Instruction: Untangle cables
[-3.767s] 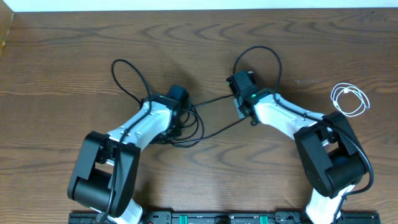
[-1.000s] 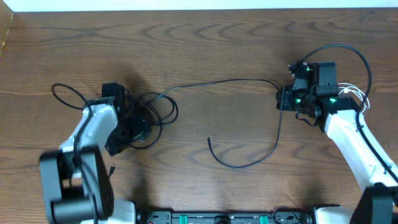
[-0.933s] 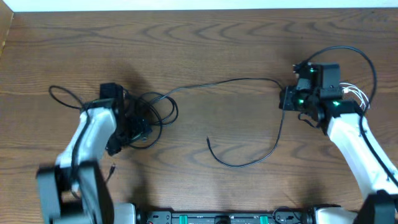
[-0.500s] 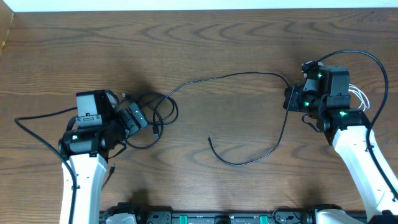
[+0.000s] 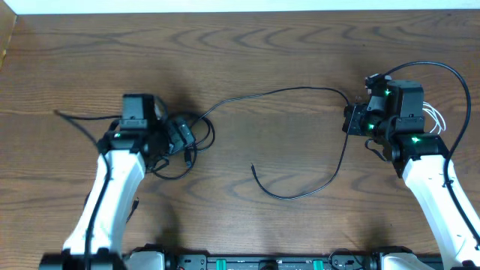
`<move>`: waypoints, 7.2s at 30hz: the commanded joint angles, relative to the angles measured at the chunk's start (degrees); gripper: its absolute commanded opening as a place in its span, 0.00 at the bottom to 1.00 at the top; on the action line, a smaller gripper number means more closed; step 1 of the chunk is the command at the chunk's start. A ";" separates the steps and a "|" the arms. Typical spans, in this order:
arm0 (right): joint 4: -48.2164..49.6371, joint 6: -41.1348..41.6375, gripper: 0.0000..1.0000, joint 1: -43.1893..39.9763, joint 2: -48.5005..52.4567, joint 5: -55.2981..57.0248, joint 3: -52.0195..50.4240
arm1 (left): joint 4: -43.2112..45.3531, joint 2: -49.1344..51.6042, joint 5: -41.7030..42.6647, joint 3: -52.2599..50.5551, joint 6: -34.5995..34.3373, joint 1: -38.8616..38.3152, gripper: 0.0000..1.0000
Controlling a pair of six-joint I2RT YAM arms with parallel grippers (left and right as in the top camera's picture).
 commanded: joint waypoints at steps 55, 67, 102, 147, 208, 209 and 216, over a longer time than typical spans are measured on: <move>-7.19 12.76 0.01 -7.56 -0.61 22.10 -0.37 | 1.99 17.77 -4.35 1.11 6.05 2.89 0.98; -9.77 18.38 0.01 -7.76 -0.61 28.79 -0.37 | -1.66 15.80 -2.01 -0.04 13.49 7.17 0.98; 0.90 -0.68 0.42 3.87 1.75 -2.10 -0.37 | -12.85 9.75 -2.21 15.43 8.41 3.34 0.98; 3.45 15.02 0.40 28.94 30.40 -2.80 -0.37 | 8.63 31.95 7.61 16.35 -2.01 -15.34 0.98; 7.41 -0.79 0.01 39.74 33.83 17.44 17.94 | -13.62 16.98 -26.71 7.82 -3.50 -4.50 0.98; 8.09 -0.79 0.01 39.98 34.40 18.08 17.97 | -13.62 16.98 -26.71 7.82 -3.50 -4.50 0.98; 10.01 -0.74 0.08 40.39 39.93 21.05 17.97 | -13.62 16.98 -26.71 7.82 -3.52 -4.50 0.98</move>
